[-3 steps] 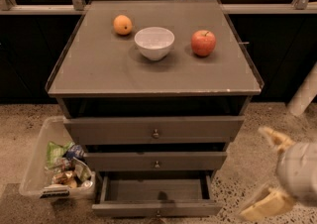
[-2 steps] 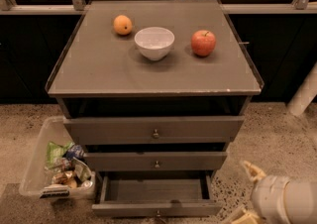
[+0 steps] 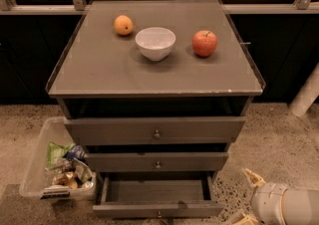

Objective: Close bottom drawer

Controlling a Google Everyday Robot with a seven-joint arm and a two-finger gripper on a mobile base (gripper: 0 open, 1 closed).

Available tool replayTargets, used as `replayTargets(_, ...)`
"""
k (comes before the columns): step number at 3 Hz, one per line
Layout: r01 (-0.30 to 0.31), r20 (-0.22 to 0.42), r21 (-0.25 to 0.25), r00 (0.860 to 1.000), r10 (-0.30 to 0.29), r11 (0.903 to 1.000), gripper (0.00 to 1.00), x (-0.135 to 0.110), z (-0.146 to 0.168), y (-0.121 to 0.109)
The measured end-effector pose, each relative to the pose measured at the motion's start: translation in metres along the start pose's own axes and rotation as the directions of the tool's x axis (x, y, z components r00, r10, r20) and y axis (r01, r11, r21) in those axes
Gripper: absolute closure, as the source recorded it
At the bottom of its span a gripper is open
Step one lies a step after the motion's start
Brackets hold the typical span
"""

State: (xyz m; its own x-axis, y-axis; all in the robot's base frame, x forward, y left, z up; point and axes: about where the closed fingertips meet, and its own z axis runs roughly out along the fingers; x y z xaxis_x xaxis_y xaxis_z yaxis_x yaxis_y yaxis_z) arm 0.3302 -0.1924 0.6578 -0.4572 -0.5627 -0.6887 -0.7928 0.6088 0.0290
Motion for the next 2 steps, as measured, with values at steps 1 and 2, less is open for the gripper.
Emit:
replayTargets(1, -0.053, -0.002, 0.022, 0.999, 0.053, 0.9983, 0.00, 0.024, 0.013, -0.020)
replayTargets(2, -0.122, 0.010, 0.040, 0.993, 0.122, 0.9917, 0.00, 0.056, 0.041, -0.058)
